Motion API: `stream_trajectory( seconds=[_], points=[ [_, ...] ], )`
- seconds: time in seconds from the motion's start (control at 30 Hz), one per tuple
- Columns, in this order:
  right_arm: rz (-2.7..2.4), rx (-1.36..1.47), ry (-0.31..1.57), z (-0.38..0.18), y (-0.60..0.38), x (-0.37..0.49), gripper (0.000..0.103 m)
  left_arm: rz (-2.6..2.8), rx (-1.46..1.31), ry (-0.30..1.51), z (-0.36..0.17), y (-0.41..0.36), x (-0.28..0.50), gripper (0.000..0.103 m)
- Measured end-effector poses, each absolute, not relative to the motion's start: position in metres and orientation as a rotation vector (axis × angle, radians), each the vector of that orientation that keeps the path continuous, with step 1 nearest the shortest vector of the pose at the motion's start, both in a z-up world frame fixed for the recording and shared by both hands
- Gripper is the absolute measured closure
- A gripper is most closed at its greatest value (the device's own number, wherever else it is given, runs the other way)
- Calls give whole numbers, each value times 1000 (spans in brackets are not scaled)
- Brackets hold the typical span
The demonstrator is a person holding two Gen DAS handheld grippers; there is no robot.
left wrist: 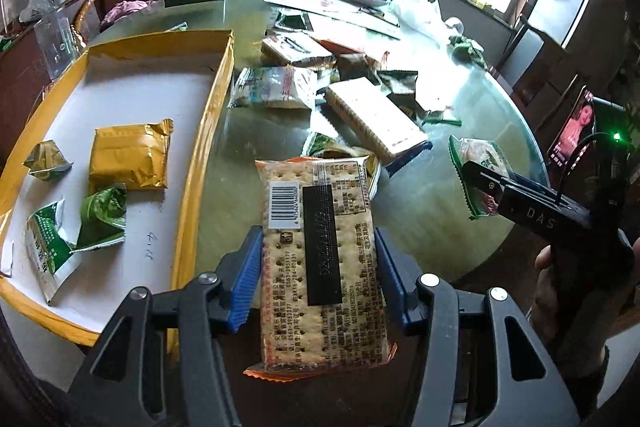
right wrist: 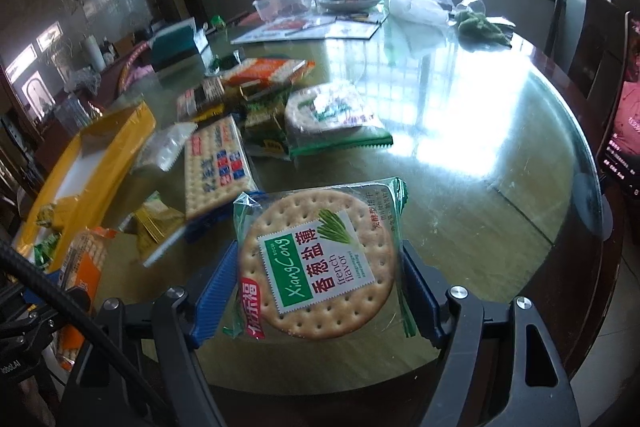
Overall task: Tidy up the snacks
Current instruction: 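Carry both cracker packs into the yellow tray and open both grippers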
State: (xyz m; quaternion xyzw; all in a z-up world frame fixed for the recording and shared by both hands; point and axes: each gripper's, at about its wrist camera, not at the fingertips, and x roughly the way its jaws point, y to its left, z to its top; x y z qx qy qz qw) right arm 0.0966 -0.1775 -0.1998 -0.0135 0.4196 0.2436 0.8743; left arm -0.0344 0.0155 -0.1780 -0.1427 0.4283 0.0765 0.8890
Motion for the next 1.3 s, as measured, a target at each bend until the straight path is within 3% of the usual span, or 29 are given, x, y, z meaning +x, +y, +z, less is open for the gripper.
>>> stream_trajectory(
  seconds=[0.47,1.3],
  points=[
    [689,96,775,-155,-156,69,26,181,-443,703,-138,57,-56,48],
    [1070,7,803,-135,21,46,26,496,-568,514,-105,218,-115,48]
  ],
)
